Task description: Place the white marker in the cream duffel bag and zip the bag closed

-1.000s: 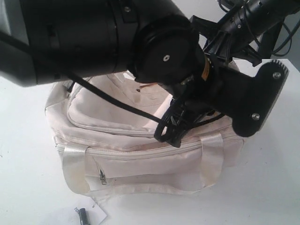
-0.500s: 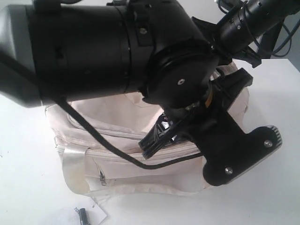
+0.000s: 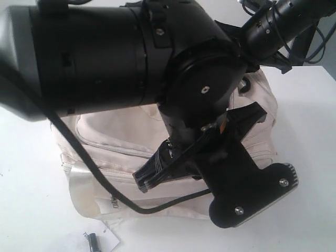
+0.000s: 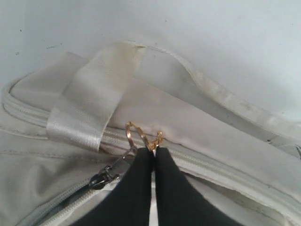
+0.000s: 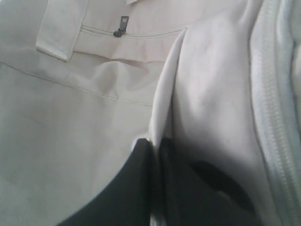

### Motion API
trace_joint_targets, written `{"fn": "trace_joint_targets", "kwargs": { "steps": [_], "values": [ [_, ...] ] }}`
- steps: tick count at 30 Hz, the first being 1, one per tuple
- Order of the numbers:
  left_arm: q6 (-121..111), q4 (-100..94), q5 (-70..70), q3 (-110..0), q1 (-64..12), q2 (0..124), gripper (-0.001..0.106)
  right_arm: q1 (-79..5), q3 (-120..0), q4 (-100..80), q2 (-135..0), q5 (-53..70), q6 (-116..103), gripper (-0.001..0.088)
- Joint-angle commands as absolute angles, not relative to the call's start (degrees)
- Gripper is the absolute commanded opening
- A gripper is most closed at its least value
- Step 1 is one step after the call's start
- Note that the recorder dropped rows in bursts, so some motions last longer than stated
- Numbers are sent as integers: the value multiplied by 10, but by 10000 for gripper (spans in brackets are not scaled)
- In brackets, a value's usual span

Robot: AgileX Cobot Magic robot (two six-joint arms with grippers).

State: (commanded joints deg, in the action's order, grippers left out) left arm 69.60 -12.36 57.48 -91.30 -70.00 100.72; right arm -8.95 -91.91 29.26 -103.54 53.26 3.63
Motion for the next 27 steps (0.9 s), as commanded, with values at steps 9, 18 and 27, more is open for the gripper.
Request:
{"fn": "trace_joint_targets", "kwargs": {
  "steps": [9, 18, 27],
  "values": [
    [621, -127, 549, -913, -700, 1006, 0, -89, -919, 280, -1035, 551, 142, 0],
    [613, -153, 521, -913, -700, 1006, 0, -89, -919, 234, -1035, 557, 234, 0],
    [613, -163, 522, -913, -700, 1006, 0, -89, -919, 238, -1035, 562, 209, 1]
  ]
}}
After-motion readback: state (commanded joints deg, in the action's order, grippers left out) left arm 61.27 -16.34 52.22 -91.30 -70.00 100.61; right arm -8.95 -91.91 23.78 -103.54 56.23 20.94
